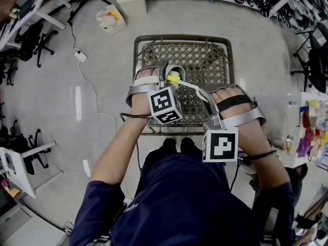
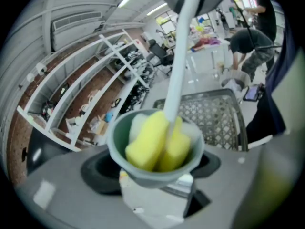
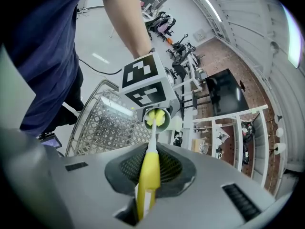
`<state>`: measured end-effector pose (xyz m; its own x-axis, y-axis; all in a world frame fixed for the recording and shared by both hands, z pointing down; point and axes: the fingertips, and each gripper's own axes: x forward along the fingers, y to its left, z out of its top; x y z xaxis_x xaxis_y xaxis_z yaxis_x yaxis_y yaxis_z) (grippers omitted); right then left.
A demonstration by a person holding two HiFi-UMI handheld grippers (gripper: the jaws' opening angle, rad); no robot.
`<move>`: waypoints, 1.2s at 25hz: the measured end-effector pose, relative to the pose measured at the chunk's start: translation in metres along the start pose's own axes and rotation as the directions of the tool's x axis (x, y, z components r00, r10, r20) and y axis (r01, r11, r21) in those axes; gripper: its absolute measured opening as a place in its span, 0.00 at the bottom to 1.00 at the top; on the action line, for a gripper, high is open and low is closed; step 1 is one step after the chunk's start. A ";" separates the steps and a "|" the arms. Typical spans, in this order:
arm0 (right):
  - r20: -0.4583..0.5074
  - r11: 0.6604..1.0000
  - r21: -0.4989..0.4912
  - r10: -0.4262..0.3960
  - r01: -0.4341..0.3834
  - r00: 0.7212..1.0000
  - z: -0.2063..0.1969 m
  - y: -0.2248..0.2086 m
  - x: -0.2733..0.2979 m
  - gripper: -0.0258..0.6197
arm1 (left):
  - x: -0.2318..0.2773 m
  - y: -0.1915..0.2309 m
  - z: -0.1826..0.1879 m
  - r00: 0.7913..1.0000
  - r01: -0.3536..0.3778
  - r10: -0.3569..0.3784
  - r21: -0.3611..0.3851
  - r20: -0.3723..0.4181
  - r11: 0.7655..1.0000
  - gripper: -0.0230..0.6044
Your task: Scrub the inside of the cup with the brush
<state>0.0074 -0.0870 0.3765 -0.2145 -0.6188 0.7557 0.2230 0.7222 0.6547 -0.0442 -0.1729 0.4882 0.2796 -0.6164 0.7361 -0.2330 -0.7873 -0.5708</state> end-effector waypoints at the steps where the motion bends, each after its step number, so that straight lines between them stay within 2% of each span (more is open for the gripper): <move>1: 0.005 1.000 0.002 0.003 -0.003 1.000 0.002 -0.001 0.000 0.09 | 0.000 0.000 0.000 1.000 0.000 0.000 0.003 -0.001 1.000 0.66; 6: 0.009 1.000 0.016 0.015 -0.015 1.000 0.002 -0.009 0.002 0.09 | -0.001 0.000 -0.002 1.000 0.018 -0.018 0.002 -0.005 1.000 0.66; 16: -0.035 1.000 0.012 0.009 -0.008 0.999 -0.023 -0.013 0.019 0.09 | -0.001 0.009 0.001 1.000 -0.011 0.011 0.031 0.009 0.999 0.65; 23: -0.017 0.998 0.055 0.044 -0.043 0.999 -0.020 -0.003 0.020 0.09 | 0.003 0.004 0.002 1.000 0.008 -0.008 0.035 0.016 0.999 0.65; 30: 0.001 0.999 0.036 0.025 -0.025 1.000 -0.008 -0.002 0.012 0.09 | 0.008 0.004 0.005 1.000 0.009 -0.009 0.049 0.009 0.999 0.66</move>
<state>0.0121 -0.0987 0.3848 -0.2097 -0.6005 0.7716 0.1939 0.7479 0.6348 -0.0379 -0.1807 0.4897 0.2902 -0.6091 0.7381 -0.1843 -0.7924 -0.5815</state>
